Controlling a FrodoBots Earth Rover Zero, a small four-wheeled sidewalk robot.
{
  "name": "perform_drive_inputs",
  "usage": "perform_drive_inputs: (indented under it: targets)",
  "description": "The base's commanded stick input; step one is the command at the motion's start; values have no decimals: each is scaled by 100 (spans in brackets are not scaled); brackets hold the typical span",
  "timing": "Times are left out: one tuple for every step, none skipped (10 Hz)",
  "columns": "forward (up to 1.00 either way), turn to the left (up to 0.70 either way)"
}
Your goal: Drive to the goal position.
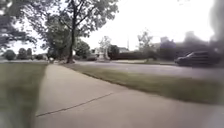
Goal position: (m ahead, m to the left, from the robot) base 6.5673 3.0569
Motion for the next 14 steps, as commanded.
perform_drive_inputs:
  targets:
    - [0,85]
    - [0,85]
    - [0,85]
    - [0,85]
    - [0,85]
    - [0,85]
    - [0,85]
    - [0,85]
    - [0,19]
    - [0,0]
    - [0,0]
    - [0,0]
    - [0,0]
    - [0,0]
